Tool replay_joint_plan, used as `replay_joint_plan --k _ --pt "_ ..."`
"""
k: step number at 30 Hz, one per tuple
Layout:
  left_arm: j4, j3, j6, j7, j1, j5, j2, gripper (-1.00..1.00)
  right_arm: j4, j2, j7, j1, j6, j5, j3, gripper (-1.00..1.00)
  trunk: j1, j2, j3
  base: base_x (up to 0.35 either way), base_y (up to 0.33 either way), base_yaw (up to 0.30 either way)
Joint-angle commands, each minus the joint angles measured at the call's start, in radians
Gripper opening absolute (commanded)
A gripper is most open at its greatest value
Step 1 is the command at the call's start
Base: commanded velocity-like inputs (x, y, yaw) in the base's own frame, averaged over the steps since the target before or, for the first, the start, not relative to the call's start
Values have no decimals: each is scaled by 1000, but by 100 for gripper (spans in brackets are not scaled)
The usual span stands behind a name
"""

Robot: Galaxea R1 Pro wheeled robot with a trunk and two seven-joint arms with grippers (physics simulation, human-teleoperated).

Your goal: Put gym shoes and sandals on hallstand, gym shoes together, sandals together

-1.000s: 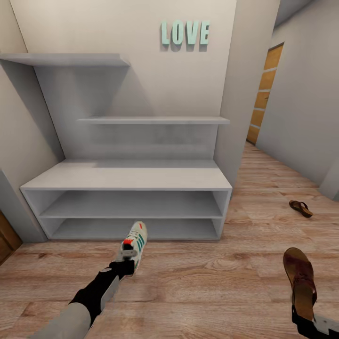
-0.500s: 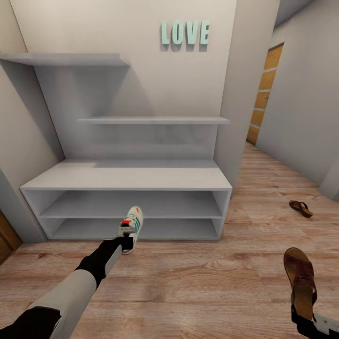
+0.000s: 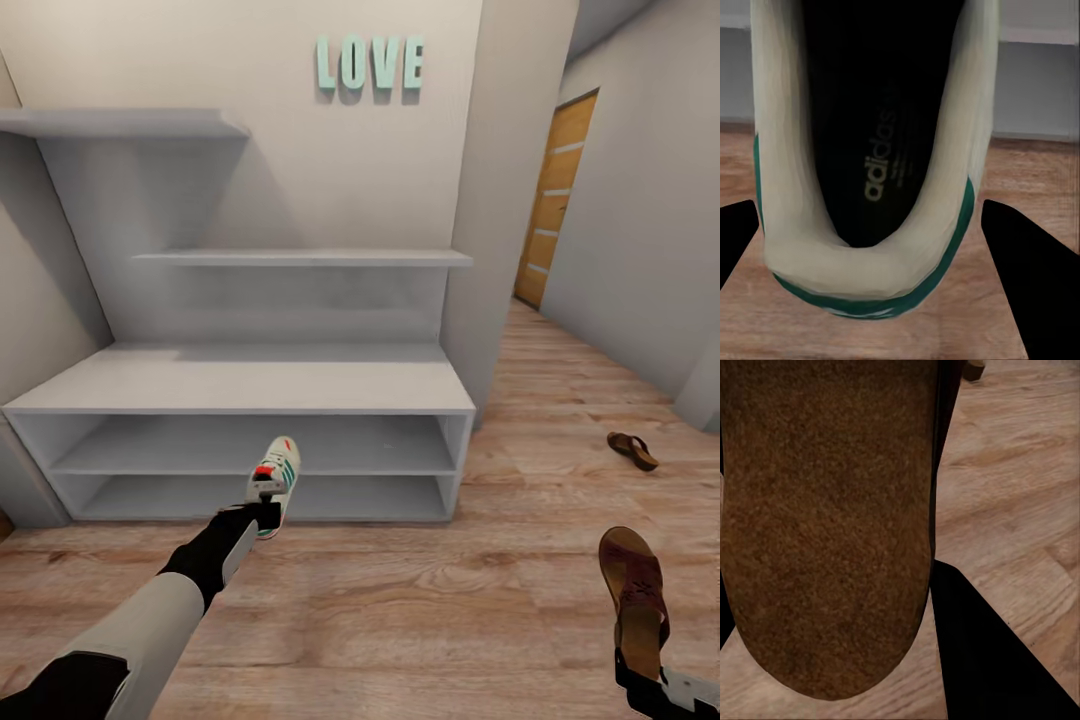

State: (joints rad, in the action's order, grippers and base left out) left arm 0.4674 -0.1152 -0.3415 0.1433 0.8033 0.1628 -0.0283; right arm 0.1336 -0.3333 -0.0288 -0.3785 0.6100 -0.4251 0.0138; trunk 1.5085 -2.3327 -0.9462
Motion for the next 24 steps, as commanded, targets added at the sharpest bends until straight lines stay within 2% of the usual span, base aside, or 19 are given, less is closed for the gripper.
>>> replay_joint_plan --k 1,24 --pt "2 -6 -4 9 0 10 1 -100 0 0 -2 0 2 -3 2 -100 0 0 -1 155 -262 0" --pt "2 -1 -4 12 0 12 -1 -100 0 0 -2 0 2 -3 2 -100 0 0 -1 144 -263 0"
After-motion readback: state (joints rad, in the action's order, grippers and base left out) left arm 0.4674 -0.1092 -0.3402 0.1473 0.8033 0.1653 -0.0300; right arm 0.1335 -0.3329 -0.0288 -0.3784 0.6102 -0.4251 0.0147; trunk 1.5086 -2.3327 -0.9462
